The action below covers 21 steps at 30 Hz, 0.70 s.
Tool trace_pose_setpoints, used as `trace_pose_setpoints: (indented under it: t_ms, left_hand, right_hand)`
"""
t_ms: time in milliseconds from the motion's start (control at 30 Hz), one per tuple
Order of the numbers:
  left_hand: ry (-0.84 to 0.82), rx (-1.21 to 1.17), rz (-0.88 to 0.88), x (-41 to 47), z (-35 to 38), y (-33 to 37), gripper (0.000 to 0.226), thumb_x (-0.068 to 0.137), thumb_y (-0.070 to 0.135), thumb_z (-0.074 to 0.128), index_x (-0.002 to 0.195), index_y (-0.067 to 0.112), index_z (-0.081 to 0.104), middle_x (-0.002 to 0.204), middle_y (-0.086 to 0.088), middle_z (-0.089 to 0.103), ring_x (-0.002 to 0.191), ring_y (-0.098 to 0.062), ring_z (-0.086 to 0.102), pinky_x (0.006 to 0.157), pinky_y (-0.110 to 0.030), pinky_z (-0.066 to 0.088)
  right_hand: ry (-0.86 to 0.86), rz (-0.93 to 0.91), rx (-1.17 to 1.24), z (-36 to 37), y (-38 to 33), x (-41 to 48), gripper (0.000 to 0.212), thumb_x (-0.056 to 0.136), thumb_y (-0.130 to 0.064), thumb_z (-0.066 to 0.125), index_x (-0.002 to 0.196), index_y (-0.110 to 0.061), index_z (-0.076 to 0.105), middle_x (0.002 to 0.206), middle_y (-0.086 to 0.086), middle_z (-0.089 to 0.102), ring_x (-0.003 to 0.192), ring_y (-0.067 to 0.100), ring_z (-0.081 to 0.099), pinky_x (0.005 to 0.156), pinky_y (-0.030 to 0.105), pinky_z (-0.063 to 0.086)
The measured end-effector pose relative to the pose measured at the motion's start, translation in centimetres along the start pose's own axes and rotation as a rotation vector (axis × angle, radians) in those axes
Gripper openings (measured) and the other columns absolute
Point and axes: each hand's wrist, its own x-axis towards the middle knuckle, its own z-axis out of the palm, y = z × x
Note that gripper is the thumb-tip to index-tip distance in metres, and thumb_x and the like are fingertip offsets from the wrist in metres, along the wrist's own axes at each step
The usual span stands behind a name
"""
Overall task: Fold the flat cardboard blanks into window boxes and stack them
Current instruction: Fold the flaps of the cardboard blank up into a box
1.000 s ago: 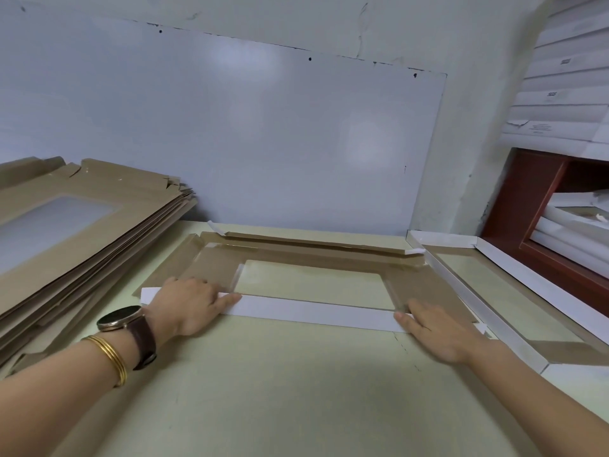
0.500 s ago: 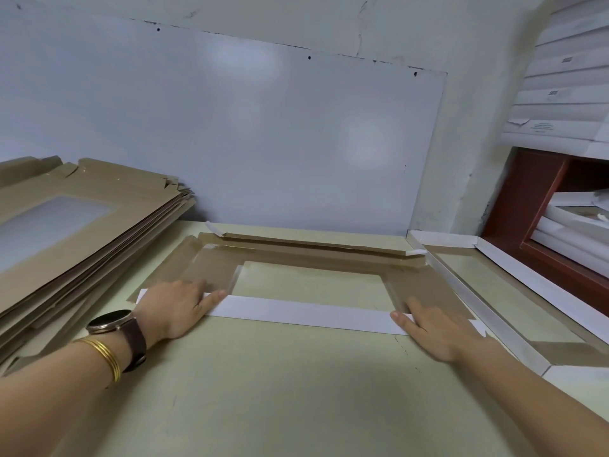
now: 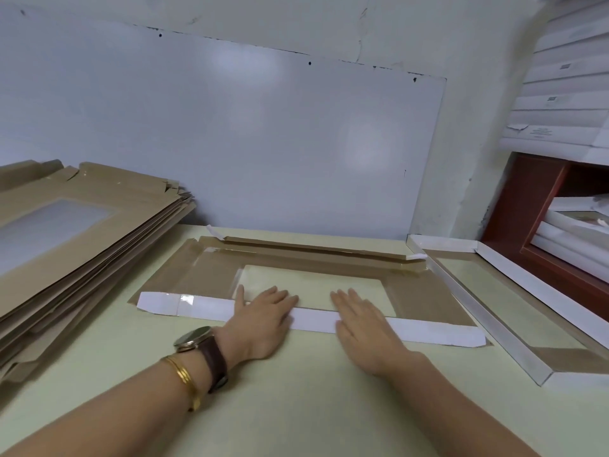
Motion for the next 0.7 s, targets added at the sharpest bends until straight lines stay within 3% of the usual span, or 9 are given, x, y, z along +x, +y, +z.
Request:
trace_pose_setpoints:
  t_ms: [67,300,500,700]
  left_hand:
    - [-0.056,0.024,-0.034,0.7,0.8,1.5,0.052,0.103,0.042,0.015,0.153,0.029,0.015,0.16,0.012,0.013,0.148,-0.01,0.003,0.115,-0.055,-0.01]
    - [-0.099,0.127,-0.001,0.6,2.0,0.6,0.055,0.103,0.043,0.01,0.155,0.025,0.001,0.162,0.006,0.0,0.149,-0.016,-0.005,0.119,-0.036,-0.004]
    - [-0.101,0.067,-0.09,0.1,1.2,-1.3,0.063,0.102,0.049,0.01,0.155,0.014,0.002,0.162,0.0,-0.001,0.149,-0.013,-0.004,0.119,-0.03,-0.003]
    - [-0.106,0.087,-0.179,-1.4,-0.3,-5.2,0.063,0.102,0.049,0.012,0.155,0.014,0.005,0.162,-0.002,0.001,0.149,-0.013,-0.003,0.12,-0.031,-0.002]
  right_hand:
    - [-0.03,-0.036,0.008,0.7,-2.7,0.8,0.055,0.105,-0.039,0.013,0.156,-0.021,0.002,0.163,-0.007,-0.004,0.148,0.007,-0.012,0.119,0.03,-0.012]
    - [-0.191,-0.044,0.088,1.0,-4.2,1.1,0.064,0.102,-0.053,0.009,0.156,-0.019,-0.003,0.163,-0.009,-0.006,0.147,0.004,-0.012,0.12,0.03,-0.008]
    - [-0.212,0.001,0.095,0.2,-0.1,-0.3,0.068,0.099,-0.06,0.01,0.156,-0.024,-0.003,0.162,-0.015,-0.008,0.146,-0.001,-0.012,0.116,0.024,-0.006]
    - [-0.195,0.158,0.097,-0.6,6.1,-2.6,0.069,0.099,-0.06,0.014,0.156,-0.024,-0.002,0.161,-0.016,-0.007,0.145,-0.002,-0.009,0.12,0.025,-0.002]
